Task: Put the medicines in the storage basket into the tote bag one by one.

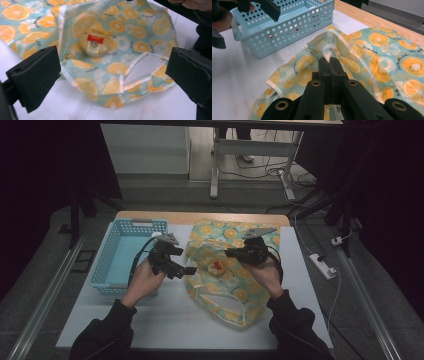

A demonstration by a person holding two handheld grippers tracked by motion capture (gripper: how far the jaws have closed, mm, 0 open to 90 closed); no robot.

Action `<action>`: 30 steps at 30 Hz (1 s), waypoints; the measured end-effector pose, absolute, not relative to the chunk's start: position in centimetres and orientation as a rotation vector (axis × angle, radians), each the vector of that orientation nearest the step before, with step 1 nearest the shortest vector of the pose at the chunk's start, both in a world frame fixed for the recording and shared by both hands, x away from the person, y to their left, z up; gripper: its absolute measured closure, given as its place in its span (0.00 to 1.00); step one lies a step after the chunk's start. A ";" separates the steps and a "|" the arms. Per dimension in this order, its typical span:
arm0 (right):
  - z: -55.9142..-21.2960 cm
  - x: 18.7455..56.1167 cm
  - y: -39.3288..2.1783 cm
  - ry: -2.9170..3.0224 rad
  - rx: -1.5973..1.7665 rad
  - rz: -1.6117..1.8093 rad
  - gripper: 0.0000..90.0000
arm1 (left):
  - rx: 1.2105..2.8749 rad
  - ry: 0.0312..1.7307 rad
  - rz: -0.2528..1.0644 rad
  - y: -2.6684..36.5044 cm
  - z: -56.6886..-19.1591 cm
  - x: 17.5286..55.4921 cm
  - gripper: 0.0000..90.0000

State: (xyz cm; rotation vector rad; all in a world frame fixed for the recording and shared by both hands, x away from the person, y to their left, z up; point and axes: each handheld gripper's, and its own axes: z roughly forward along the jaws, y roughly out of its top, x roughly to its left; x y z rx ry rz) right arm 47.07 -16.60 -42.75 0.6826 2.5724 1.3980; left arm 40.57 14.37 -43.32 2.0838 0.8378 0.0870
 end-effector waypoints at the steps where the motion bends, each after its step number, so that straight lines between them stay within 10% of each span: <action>1: -42.8 47.1 -16.6 2.573 0.683 1.399 1.00 | 2.084 0.841 0.088 14.6 -43.3 40.5 0.00; 30: -42.9 47.1 -16.5 2.578 0.685 1.392 1.00 | 2.034 1.055 0.209 21.6 -43.6 40.4 0.00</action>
